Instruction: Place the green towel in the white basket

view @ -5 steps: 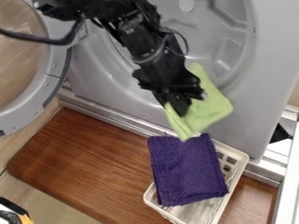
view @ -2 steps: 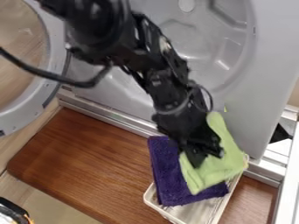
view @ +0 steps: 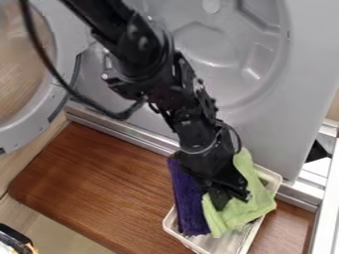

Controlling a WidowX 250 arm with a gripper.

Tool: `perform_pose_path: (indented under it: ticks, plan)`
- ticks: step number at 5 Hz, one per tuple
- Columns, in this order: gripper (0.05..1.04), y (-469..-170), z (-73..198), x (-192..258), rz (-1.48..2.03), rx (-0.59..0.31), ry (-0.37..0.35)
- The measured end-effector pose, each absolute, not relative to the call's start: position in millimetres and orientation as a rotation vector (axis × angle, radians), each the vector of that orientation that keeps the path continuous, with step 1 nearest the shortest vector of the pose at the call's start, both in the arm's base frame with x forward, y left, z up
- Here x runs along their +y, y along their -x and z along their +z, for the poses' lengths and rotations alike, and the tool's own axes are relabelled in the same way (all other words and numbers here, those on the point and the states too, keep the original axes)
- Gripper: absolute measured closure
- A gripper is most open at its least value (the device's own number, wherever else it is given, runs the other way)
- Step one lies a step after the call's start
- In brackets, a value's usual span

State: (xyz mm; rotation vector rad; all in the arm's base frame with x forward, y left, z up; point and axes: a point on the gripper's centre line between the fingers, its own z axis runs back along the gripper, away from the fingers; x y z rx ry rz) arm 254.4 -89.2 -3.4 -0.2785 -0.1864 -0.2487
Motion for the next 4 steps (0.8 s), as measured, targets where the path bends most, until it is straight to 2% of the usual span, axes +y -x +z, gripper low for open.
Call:
perform_pose_path:
  ticks: [2, 3, 4]
  plan:
    - [0.972, -259.4, -46.9, -80.1, -0.211, -0.103, 0.289]
    - [0.945, -259.3, -50.2, -79.8, -0.220, -0.087, 0.283]
    - [0.738, -256.1, -49.6, -85.4, -0.234, -0.073, 0.283]
